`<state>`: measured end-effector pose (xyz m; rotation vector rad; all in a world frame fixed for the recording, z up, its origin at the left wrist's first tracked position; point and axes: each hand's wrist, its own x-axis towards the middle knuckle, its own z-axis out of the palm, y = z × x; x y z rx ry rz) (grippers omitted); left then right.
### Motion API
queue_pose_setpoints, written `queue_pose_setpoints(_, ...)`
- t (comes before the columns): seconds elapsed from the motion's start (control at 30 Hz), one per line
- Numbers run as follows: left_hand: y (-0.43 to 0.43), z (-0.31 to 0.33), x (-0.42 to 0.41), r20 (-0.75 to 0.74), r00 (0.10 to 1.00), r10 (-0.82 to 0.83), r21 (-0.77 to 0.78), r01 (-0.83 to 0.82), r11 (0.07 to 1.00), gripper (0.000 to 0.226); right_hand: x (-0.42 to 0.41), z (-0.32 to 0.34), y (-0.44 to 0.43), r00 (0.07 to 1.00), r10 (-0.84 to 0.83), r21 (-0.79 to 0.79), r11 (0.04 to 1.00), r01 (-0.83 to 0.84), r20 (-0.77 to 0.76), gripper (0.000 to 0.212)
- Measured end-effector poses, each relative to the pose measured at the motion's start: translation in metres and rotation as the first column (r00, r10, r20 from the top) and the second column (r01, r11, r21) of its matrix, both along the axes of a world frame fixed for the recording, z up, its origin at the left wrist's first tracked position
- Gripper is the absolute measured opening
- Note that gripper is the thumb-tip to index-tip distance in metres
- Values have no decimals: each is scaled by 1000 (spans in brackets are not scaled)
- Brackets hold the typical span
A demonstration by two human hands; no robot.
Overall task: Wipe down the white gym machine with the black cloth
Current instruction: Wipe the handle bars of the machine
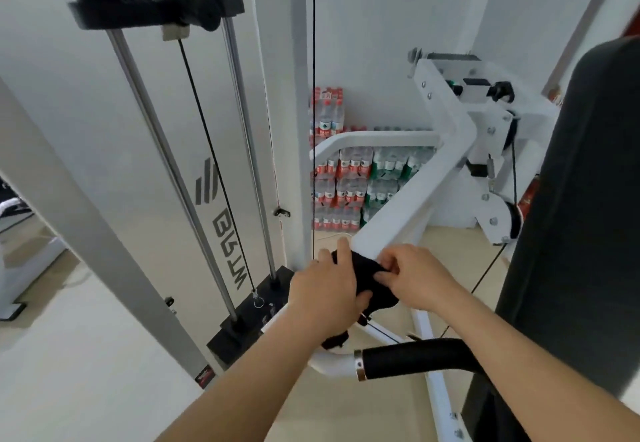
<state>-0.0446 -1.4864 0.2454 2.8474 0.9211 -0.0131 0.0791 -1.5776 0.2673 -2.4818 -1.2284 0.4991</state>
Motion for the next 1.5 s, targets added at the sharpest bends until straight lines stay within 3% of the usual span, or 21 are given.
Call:
queue_pose_setpoints(0.07, 9, 10, 20, 75, 997, -30, -281, 50, 958, 92, 18, 2, 1, 995, -74, 10, 997, 74, 72, 24)
queue_pose_setpoints(0.13, 22, 19, 16, 241, 966, 95, -624, 79, 777, 81, 31, 9, -5, 974, -174, 76, 984, 164, 145, 4)
queue_pose_setpoints(0.17, 29, 19, 7, 283, 940, 193, -714, 72, 697, 75, 35, 12, -8, 968, -213, 115, 973, 199, 128, 13)
queue_pose_setpoints(0.3, 45, 2, -20, 191, 947, 260, -809, 2, 588, 77, 11, 11, -14, 925, -197, 87, 968, 236, -325, 58)
queue_pose_setpoints(0.37, 46, -3, -18, 95, 974, 208, -861, -24, 508, 68, -11, 6, -6, 921, -148, 5, 987, 160, -360, 72)
queue_pose_setpoints(0.47, 52, -6, -7, 81, 989, 126, -857, 4, 516, 45, -35, 0, 10, 887, -207, 14, 972, 234, -413, 92)
queue_pose_setpoints(0.6, 64, -18, 1, 181, 983, 30, -841, 139, 523, 16, -48, -7, 26, 828, -330, 69, 913, 402, -453, 91)
queue_pose_setpoints(0.7, 73, -29, 14, 237, 969, -69, -828, 238, 507, 24, -50, -9, 42, 770, -434, 83, 846, 527, -468, 85)
queue_pose_setpoints(0.87, 82, -36, 62, 316, 937, -150, -803, 349, 484, 70, -13, -6, 68, 610, -571, 91, 685, 723, -550, 68)
queue_pose_setpoints(1.0, 88, -36, 114, 350, 920, -173, -791, 390, 471, 56, 39, -6, 84, 475, -608, 94, 550, 830, -636, 49)
queue_pose_setpoints(1.07, 91, -29, 141, 362, 920, -152, -804, 390, 449, 35, 67, -6, 92, 438, -608, 92, 515, 853, -662, 48)
queue_pose_setpoints(1.2, 99, -18, 204, 381, 912, -150, -805, 407, 432, 19, 133, -7, 105, 385, -599, 113, 441, 891, -702, 52)
queue_pose_setpoints(1.5, 108, -5, 346, 321, 945, -66, -828, 313, 465, 41, 286, -14, 125, 366, -555, 152, 393, 907, -747, 56)
